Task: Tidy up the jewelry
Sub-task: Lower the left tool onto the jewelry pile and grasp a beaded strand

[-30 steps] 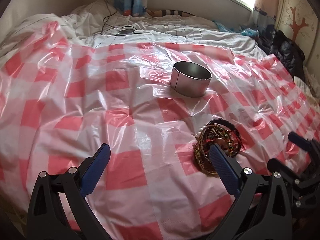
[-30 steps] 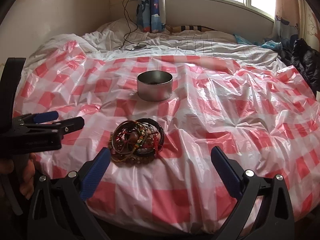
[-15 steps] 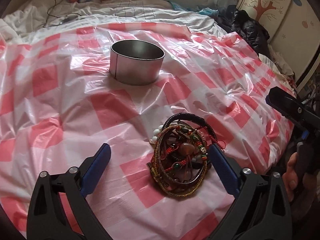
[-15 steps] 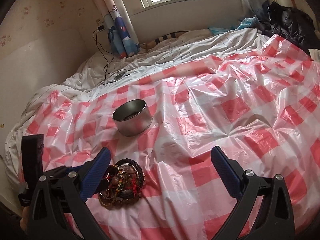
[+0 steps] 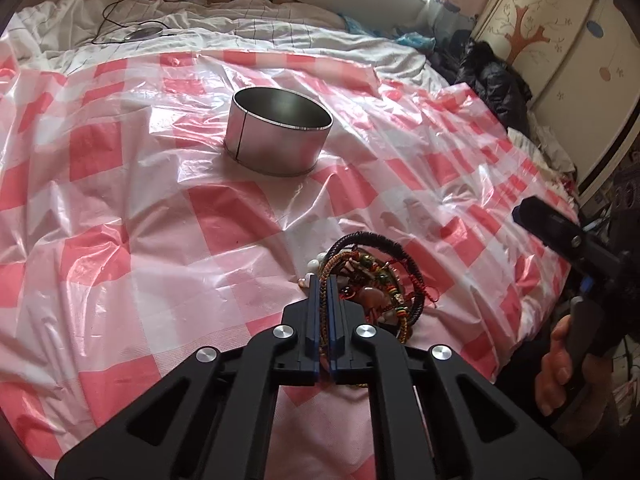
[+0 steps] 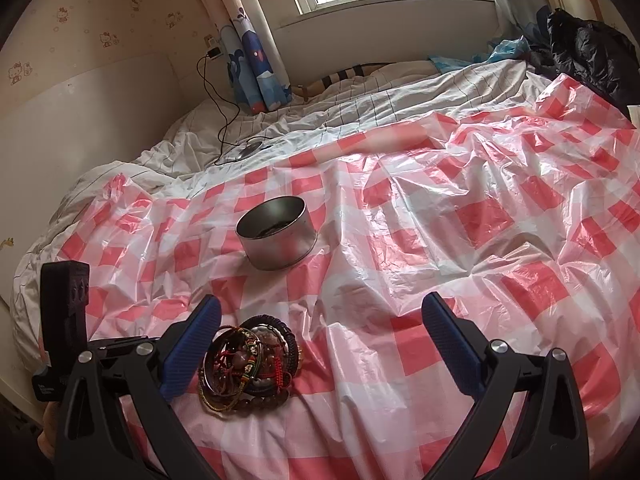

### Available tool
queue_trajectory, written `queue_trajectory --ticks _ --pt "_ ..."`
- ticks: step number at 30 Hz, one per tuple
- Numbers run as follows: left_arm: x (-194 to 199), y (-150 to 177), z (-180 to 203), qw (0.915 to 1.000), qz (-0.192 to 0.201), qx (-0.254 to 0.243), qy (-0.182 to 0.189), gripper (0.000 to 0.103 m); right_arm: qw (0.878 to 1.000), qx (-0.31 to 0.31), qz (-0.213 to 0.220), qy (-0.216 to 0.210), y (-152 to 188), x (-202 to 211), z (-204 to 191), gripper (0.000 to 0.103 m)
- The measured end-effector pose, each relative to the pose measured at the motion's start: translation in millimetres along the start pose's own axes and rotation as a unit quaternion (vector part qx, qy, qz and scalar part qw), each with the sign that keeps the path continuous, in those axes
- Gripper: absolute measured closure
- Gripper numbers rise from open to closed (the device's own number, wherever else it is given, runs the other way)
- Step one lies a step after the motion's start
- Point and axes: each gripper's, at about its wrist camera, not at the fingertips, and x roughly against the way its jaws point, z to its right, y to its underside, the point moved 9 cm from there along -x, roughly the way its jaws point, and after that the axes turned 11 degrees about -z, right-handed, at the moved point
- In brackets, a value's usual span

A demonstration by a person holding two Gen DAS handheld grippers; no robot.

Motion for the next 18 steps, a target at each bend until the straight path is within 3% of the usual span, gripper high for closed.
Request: queue_trajectory --ticks 4,11,15,18 --pt "-0.1 -1.2 0.3 0.9999 0.002 0.005 0.016 0.1 1.0 0.004 0.001 0.002 0.8 -0.7 -2.5 0.007" --pt "36.4 -13.8 -5.8 0.9973 0.073 0.009 0.004 0.101 1.0 0.008 -0.001 -0.005 2.1 -2.6 -6.4 0.007" --pt "56.4 -21.7 -21.8 0.994 0.105 0.027 -0.017 0.101 0.998 0.035 -0.019 -0.048 7.0 -8.6 -25.0 0.007" --pt "62.2 -23.8 -38.8 0.9923 0.108 0.05 -0.032 0.101 0.989 0.073 -0.065 -0.112 20.8 -21.6 -53.2 0.007"
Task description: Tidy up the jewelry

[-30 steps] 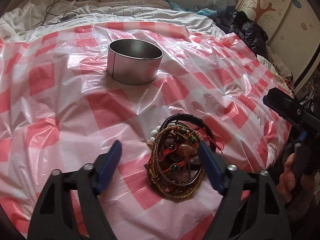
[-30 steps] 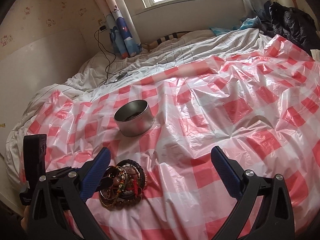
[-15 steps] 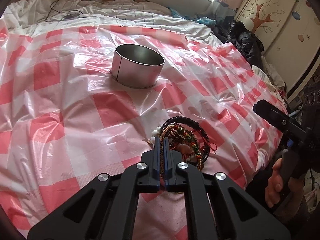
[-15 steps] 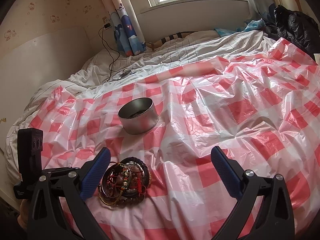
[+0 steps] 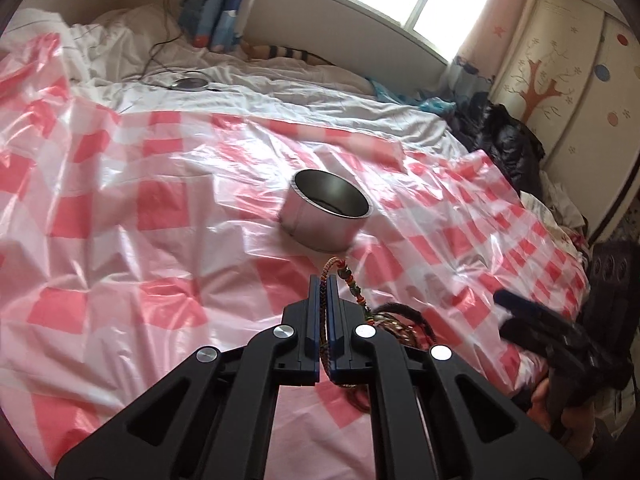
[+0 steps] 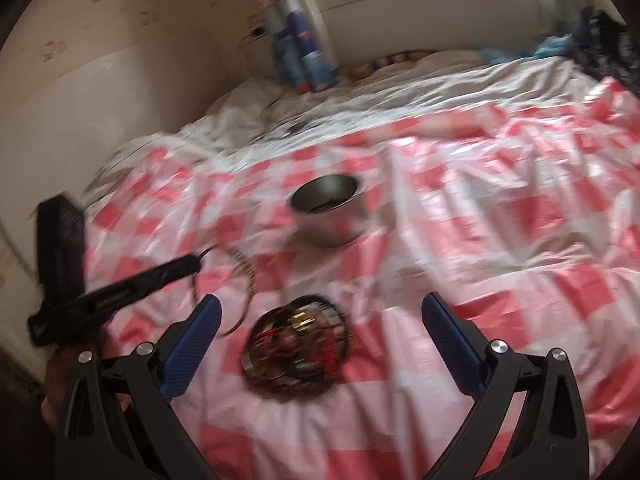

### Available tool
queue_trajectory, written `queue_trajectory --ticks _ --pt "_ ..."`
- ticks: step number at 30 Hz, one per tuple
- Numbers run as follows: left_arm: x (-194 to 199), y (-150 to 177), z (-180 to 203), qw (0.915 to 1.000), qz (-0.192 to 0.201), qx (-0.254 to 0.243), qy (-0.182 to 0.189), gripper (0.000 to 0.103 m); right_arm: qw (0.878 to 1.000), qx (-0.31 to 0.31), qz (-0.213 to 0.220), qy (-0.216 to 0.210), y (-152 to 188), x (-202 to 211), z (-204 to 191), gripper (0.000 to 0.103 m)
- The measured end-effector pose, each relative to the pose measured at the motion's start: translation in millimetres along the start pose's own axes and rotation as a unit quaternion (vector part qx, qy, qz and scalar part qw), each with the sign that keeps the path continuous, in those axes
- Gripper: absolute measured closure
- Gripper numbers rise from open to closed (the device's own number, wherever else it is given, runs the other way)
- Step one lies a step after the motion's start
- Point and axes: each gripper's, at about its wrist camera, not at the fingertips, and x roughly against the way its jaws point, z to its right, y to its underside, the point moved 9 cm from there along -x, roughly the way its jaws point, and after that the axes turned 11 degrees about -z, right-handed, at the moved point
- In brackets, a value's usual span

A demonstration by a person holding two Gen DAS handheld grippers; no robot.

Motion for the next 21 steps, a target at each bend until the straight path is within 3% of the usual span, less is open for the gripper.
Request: queue_trajectory --ticks 7,11,15,18,21 --pt "-6.9 6.9 -27.0 0.9988 -0.02 0.027 -0.036 0.101 0.996 0.072 -0.051 0.018 16.3 -29.9 -30.1 0.007" --pt "-7.5 9.0 -34.4 0.9983 -0.026 0.037 -0.037 0.101 0.996 0.049 -0.07 0.025 15.5 -41.9 -17.4 0.024" --pt "-7.0 9.5 -35.2 0.9984 -0.026 0.037 -0.035 0.101 0.996 0.033 -0.076 0.015 12.6 -46.9 -11.6 0.026" --pt "-7.9 11.4 -34.8 0.9983 -0.03 0.036 -0.034 0.101 0.995 0.035 -0.091 0.002 14.3 -55.4 -15.4 0.038" --pt "-8.4 11.7 -33.5 0.9984 -0.031 0.035 -0.031 0.1 0.994 0.045 -0.097 0.001 15.2 -60.5 -19.4 0.041"
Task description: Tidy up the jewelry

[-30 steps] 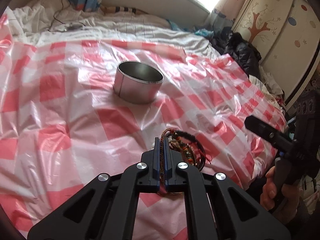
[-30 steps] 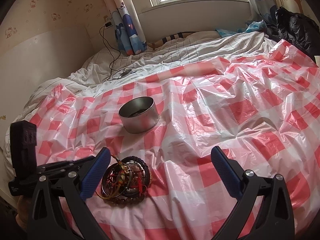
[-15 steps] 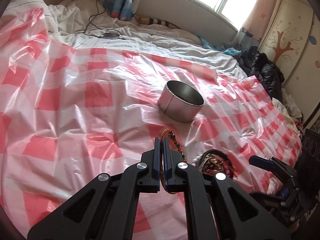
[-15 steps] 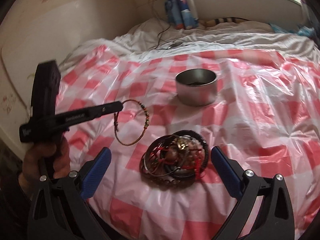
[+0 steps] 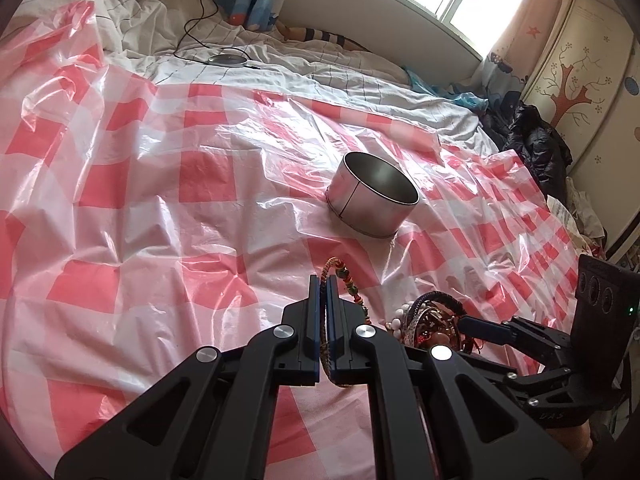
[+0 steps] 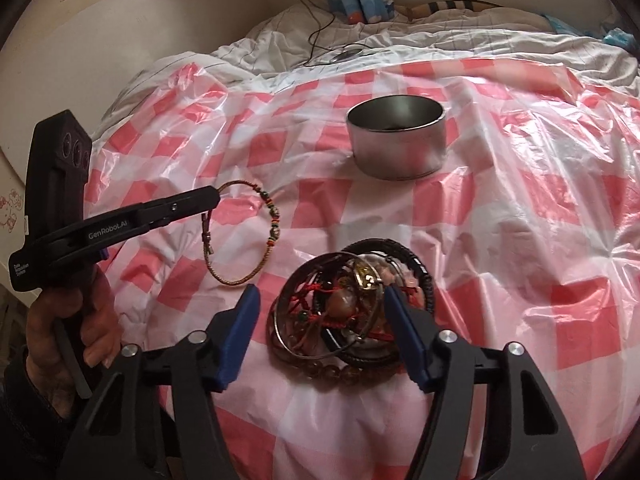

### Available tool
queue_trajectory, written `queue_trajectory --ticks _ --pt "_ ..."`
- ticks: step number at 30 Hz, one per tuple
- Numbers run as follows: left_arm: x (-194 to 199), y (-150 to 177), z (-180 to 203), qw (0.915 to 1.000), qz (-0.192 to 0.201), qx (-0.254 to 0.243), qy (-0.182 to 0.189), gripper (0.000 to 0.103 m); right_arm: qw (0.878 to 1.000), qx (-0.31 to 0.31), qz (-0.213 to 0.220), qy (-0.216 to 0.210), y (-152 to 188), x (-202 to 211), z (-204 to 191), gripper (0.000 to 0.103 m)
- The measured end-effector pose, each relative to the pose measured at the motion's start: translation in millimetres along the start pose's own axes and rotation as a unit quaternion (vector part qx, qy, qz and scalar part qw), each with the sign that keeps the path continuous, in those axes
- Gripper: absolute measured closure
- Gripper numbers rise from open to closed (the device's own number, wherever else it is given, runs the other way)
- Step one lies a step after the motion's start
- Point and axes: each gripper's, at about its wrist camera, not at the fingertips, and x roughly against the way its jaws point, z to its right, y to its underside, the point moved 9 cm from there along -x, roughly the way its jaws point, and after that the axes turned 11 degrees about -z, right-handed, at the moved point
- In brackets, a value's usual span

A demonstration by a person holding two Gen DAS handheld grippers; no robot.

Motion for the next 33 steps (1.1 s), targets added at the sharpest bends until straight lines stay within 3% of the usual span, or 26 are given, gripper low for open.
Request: queue_trajectory --ticks 8,15,19,22,33 --pt "-1.7 0.3 3.3 1.0 -0.004 0.0 0.004 0.1 0.999 -0.033 -0.025 -0.013 1.4 -15.8 10.4 0.053" --pt "-3.2 0.8 3.6 1.0 -0.005 0.001 0.004 0.1 0.999 -0.043 -0.009 -0.024 -0.3 -7.6 13.2 0.085" --pt "-2.7 0.6 3.4 1.0 -0.005 0.002 0.005 0.101 0.999 -0.041 0.001 -0.024 -2.1 -2.4 12.4 0.086" --pt "-2.8 0.4 3.6 1.0 -0.003 0.002 0.004 0.101 0.998 -0.052 0.012 -0.038 -4.4 3.7 15.7 0.096" --pt "-4.4 0.9 5.9 1.0 -0.002 0.001 0.006 0.101 0.991 -0.092 0.04 -0.091 -10.3 20.4 28.1 0.099"
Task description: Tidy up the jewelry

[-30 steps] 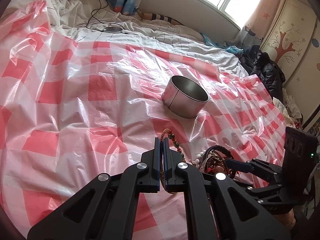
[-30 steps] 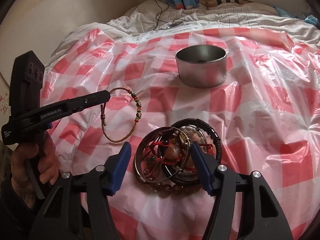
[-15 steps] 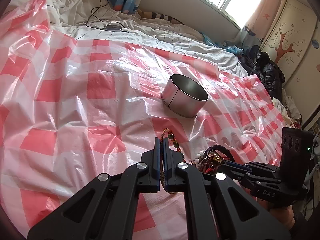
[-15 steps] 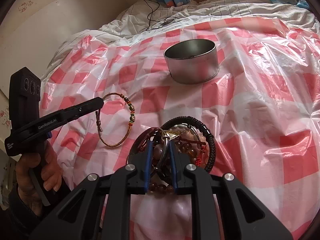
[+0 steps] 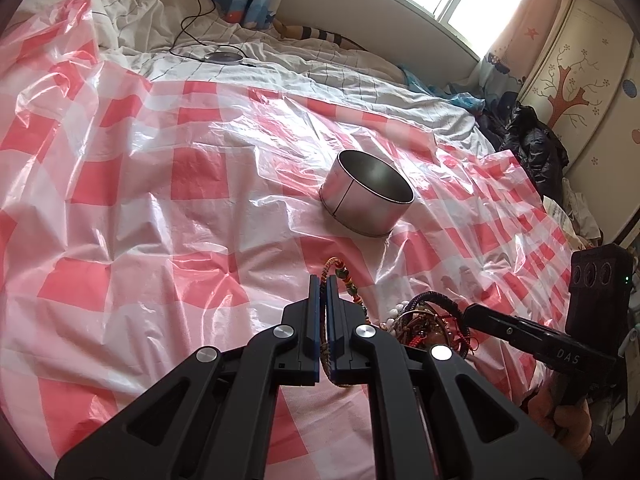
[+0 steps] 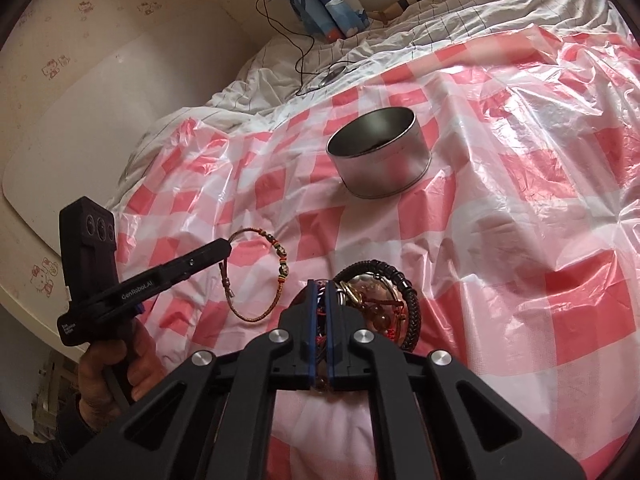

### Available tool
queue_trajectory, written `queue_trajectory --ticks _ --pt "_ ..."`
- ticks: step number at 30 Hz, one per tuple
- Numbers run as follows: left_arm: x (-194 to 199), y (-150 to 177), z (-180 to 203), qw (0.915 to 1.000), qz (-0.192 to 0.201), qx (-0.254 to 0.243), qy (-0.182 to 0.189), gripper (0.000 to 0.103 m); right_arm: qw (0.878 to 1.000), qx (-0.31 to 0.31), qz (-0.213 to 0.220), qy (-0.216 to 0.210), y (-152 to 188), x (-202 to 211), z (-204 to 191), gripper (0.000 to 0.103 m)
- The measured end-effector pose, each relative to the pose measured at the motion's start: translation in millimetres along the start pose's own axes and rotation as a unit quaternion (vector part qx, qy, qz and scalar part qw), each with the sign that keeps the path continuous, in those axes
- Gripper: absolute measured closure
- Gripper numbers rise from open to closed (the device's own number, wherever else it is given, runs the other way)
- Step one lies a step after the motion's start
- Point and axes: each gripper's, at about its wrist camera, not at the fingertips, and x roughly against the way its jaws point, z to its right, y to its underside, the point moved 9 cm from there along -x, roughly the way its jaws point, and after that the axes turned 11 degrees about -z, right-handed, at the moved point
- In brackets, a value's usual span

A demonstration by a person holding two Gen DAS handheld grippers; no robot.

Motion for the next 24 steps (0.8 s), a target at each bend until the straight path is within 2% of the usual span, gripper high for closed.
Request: queue_trajectory --ticks 2,3,4,5,6,10,12,13,14,15,16,20,24 --pt "0.0 0.0 0.1 1.0 0.0 0.001 0.0 0.101 1.0 -0.016 -0.018 0.001 2.0 -7.7 5.9 0.099" --pt "0.0 0.1 0.7 1.0 0.0 0.001 0.001 0.101 0.999 -0.021 -0.024 0.003 2.7 -10.6 7.6 0.096" --pt "-0.2 0.2 0.8 1.0 -0.001 0.001 0.001 0.101 0.999 -0.021 -0.026 0.004 3.3 -11.8 7.6 0.088" --pt "-0.2 0.2 0.6 1.0 -0.001 0.0 0.001 0.1 0.999 -0.021 -0.024 0.004 3.3 -11.8 6.7 0.056" --pt "-0.3 0.1 0.5 1.0 -0.001 0.0 0.001 0.1 1.0 -0.017 -0.019 0.006 3.2 -10.5 5.3 0.038" --pt "-0.3 0.3 1.1 1.0 -0.001 -0.001 0.001 0.1 1.0 -0.008 -0.022 0.015 5.3 -14.6 4.6 0.039" --pt "-0.2 0.2 1.0 1.0 -0.001 0.0 0.002 0.1 0.999 -0.001 -0.03 0.026 6.5 -18.7 3.6 0.055" --pt "-0.4 0.3 1.2 1.0 -0.001 0.0 0.001 0.1 0.999 0.006 -0.035 0.032 7.9 -21.9 2.0 0.058" --pt "-0.3 0.3 0.9 1.0 -0.001 0.0 0.001 0.1 0.998 0.01 -0.042 0.037 9.4 -26.0 1.3 0.067" --pt "-0.6 0.5 1.7 1.0 -0.002 0.0 0.002 0.1 0.998 0.013 -0.046 0.043 10.7 -28.9 1.6 0.081" --pt "-1.0 0.9 2.3 1.0 -0.002 0.001 0.002 0.1 0.998 0.014 -0.048 0.048 11.6 -30.3 1.7 0.086" --pt "-1.0 0.8 2.7 1.0 -0.002 0.001 0.002 0.1 0.999 0.019 -0.02 0.043 8.2 -19.6 -1.2 0.087" --pt "-0.7 0.8 5.3 1.0 0.002 0.0 0.004 0.1 1.0 -0.005 0.005 0.011 2.6 -6.0 3.8 0.087"
